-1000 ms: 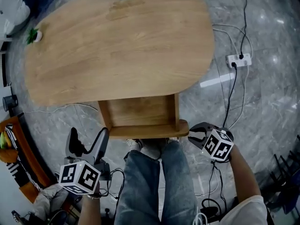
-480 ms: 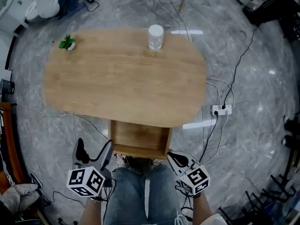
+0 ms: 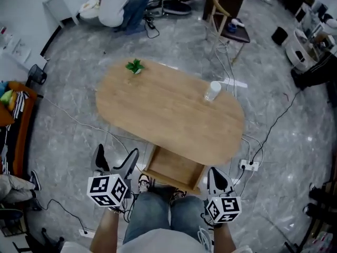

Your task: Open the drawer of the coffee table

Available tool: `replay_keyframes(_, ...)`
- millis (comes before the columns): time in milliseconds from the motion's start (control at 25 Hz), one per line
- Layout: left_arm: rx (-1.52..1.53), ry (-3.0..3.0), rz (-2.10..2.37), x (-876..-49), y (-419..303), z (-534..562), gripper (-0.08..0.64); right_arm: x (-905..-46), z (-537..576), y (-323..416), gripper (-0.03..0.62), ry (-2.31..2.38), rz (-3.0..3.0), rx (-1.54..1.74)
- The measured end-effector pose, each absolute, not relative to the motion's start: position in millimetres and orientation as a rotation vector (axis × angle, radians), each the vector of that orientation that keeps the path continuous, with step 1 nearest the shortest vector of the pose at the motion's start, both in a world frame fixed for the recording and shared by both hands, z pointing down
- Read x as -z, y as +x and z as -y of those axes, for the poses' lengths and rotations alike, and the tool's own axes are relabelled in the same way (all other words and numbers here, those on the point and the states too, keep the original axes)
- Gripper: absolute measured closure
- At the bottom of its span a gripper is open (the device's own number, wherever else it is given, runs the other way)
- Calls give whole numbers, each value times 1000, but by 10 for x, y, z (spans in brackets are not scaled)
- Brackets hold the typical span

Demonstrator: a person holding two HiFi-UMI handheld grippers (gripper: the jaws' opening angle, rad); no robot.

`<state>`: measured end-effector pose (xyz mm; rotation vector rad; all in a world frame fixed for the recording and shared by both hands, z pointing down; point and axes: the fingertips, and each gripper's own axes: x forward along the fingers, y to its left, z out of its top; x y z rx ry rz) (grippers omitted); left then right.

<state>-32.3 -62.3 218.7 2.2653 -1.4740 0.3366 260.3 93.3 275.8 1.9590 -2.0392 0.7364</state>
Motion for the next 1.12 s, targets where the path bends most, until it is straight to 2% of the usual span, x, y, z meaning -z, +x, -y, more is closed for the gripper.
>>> replay_keyframes(320, -195, 2101, 1698, -1664, -1214, 369, -14, -2270, -542, 2081, 594, 1761, 2169, -622)
replay_keyframes(480, -177, 2092, 1718, -1555, -1551, 424, -14, -2058, -368, 1884, 592, 1810, 2196, -617)
replay_keyframes(680, -158, 2140, 1693, -1526, -2039, 865, -14, -1907, -114, 1536, 592, 1895, 2164, -572)
replay_keyframes(1120, -224, 2332, 1423, -1513, -3354, 2134, -14, -1568, 540, 162, 592, 2263, 1933, -633)
